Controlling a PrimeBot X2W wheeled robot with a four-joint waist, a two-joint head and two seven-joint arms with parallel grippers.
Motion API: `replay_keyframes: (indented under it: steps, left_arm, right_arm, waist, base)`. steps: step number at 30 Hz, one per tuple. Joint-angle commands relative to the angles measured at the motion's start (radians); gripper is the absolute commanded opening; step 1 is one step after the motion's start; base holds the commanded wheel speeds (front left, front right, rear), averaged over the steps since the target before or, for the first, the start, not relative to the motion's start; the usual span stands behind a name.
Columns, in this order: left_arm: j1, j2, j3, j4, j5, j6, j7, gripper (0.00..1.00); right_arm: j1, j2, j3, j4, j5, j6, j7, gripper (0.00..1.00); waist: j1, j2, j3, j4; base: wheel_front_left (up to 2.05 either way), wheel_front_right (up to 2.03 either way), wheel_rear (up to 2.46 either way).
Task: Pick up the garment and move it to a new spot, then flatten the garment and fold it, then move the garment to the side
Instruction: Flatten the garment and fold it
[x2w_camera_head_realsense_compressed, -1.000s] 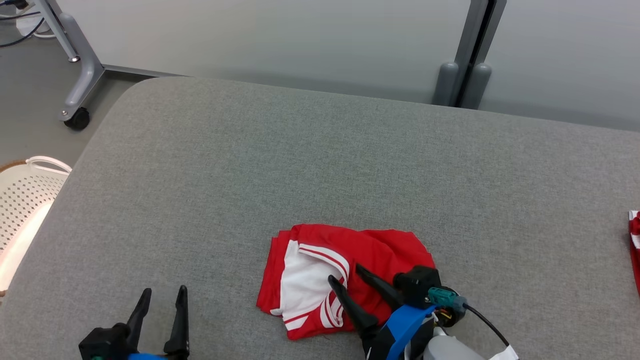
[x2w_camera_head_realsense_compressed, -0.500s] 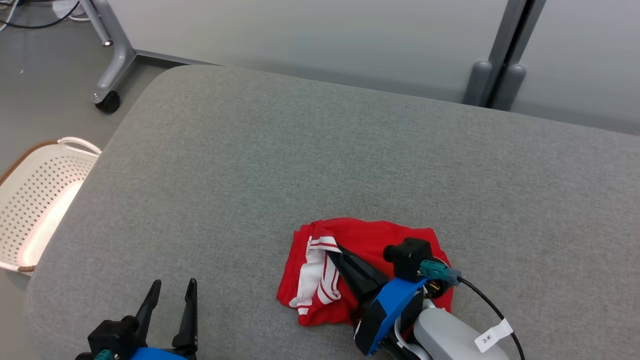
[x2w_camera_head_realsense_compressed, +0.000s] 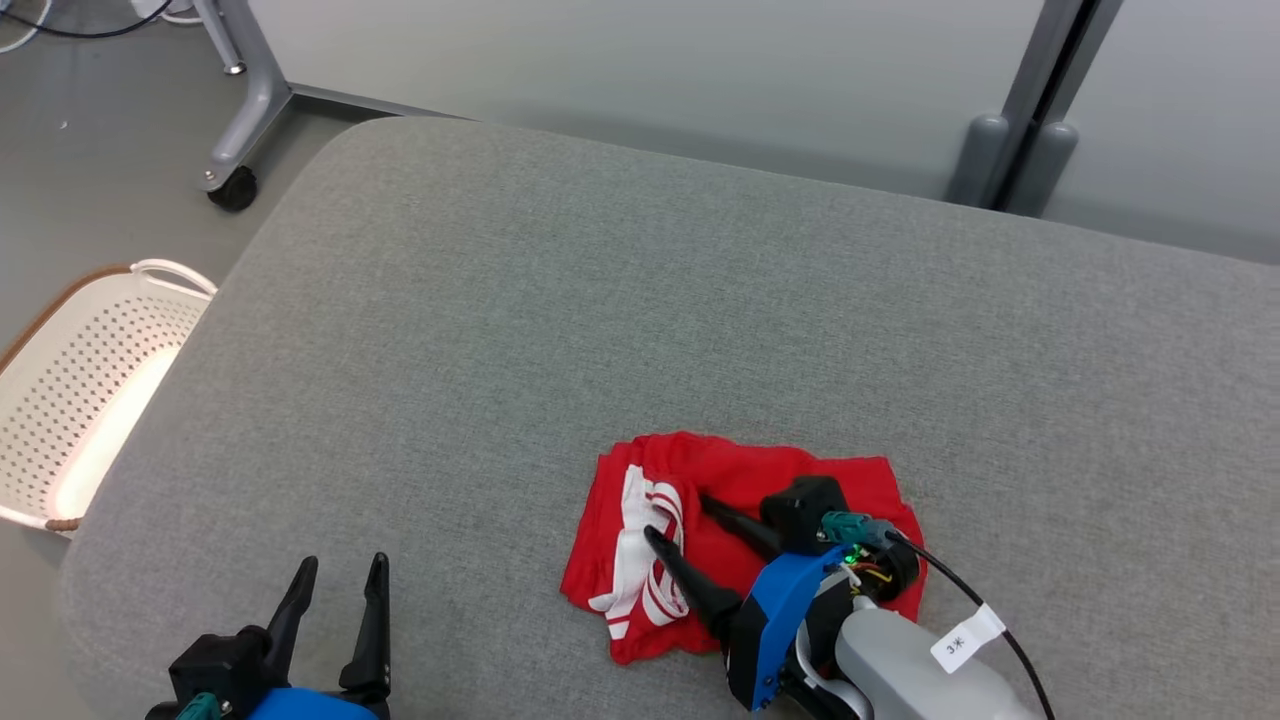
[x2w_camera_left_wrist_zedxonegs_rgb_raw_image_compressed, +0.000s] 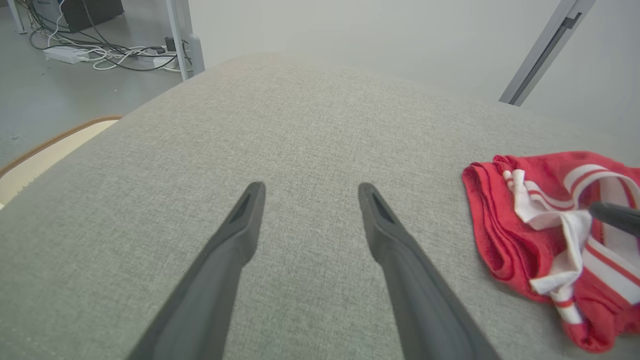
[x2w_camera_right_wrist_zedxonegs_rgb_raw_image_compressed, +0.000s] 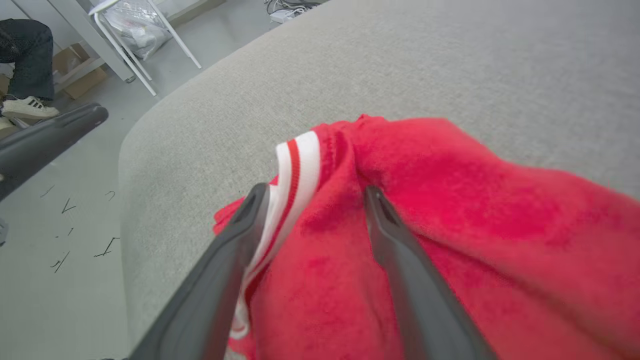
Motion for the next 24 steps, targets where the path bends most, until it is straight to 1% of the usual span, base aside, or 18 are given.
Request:
replay_keyframes:
  steps: [1, 5, 7, 8, 11, 12, 14, 16, 20, 24]
  left_arm:
    - [-0.011, 0.004, 0.008, -0.008, 0.002, 0.002, -0.002, 1.00]
    - [-0.011, 0.004, 0.016, -0.017, 0.005, 0.002, -0.002, 1.00]
    - [-0.009, 0.002, 0.025, -0.025, 0.009, 0.002, -0.002, 1.00]
    - [-0.003, 0.002, 0.035, -0.027, 0.012, 0.002, -0.002, 1.00]
    - [0.014, 0.002, 0.052, -0.037, 0.024, 0.002, -0.002, 1.00]
    - [0.014, 0.002, 0.052, -0.037, 0.024, 0.002, -0.002, 1.00]
    - [0.024, -0.001, 0.066, -0.043, 0.035, 0.002, -0.002, 1.00]
    - [0.032, -0.003, 0.077, -0.048, 0.047, 0.002, -0.002, 1.00]
    - [0.055, -0.012, 0.105, -0.052, 0.067, 0.002, -0.002, 1.00]
    - [0.068, -0.026, 0.128, -0.061, 0.091, 0.002, -0.002, 1.00]
  right_arm:
    - [-0.010, -0.005, -0.014, 0.012, -0.005, 0.000, -0.010, 1.00]
    - [0.020, -0.004, -0.059, -0.008, -0.028, 0.000, -0.038, 1.00]
    - [0.033, -0.005, -0.097, -0.023, -0.055, 0.000, -0.042, 1.00]
    - [0.039, -0.006, -0.138, -0.042, -0.066, 0.000, -0.043, 1.00]
    - [0.096, -0.005, -0.289, -0.096, -0.168, 0.000, -0.042, 1.00]
    - [0.096, -0.005, -0.289, -0.096, -0.168, 0.000, -0.042, 1.00]
    - [0.149, -0.006, -0.406, -0.146, -0.235, 0.000, -0.043, 1.00]
    - [0.205, -0.005, -0.499, -0.204, -0.273, 0.000, -0.043, 1.00]
    - [0.305, -0.004, -0.624, -0.311, -0.324, 0.000, -0.043, 1.00]
    - [0.378, -0.004, -0.710, -0.389, -0.369, 0.000, -0.043, 1.00]
  waist:
    - [-0.0001, 0.0000, -0.005, -0.014]
    - [-0.0001, 0.0000, -0.009, -0.040]
    - [-0.0001, 0.0000, -0.013, -0.053]
    - [-0.0001, 0.0000, -0.018, -0.062]
    - [-0.0001, 0.0000, -0.032, -0.085]
    - [-0.0001, 0.0000, -0.032, -0.085]
    - [-0.0001, 0.0000, -0.045, -0.103]
    - [-0.0001, 0.0000, -0.057, -0.124]
    - [-0.0001, 0.0000, -0.080, -0.175]
    - [-0.0001, 0.0000, -0.100, -0.232]
  base:
    - [0.00, 0.00, 0.00]
    - [0.00, 0.00, 0.00]
    - [0.00, 0.00, 0.00]
    - [0.00, 0.00, 0.00]
    - [0.00, 0.00, 0.00]
    - [0.00, 0.00, 0.00]
    - [0.00, 0.00, 0.00]
    - [0.00, 0.00, 0.00]
    - [0.00, 0.00, 0.00]
    - [0.00, 0.00, 0.00]
